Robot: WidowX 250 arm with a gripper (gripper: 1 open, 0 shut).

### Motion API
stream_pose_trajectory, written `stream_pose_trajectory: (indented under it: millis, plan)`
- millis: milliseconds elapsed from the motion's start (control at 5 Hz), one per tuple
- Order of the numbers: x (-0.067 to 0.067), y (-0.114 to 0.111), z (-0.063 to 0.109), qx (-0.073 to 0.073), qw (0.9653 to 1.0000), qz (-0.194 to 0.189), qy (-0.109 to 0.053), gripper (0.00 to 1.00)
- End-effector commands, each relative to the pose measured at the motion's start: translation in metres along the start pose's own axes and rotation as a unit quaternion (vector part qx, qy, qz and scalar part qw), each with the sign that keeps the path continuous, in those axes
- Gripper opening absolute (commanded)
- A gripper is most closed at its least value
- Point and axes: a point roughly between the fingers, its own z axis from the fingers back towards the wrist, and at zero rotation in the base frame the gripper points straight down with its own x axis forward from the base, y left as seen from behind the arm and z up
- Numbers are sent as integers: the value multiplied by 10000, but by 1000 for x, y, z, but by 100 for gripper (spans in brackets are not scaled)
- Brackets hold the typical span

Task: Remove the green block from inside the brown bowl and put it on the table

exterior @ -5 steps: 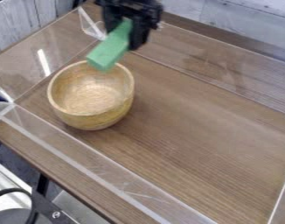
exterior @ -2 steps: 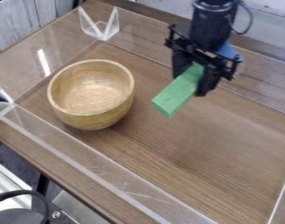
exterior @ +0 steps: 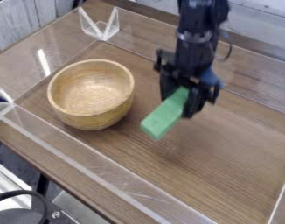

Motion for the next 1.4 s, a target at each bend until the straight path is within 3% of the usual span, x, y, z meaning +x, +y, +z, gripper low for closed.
stream_pose_trajectory:
  millis: [0, 400, 1200]
  plan:
    - [9, 0, -9, 8, 9998, -3, -217, 0]
    - [21, 4, -7, -15, 9995, 21, -311, 0]
    - [25, 14, -12, -112, 9993, 141, -332, 0]
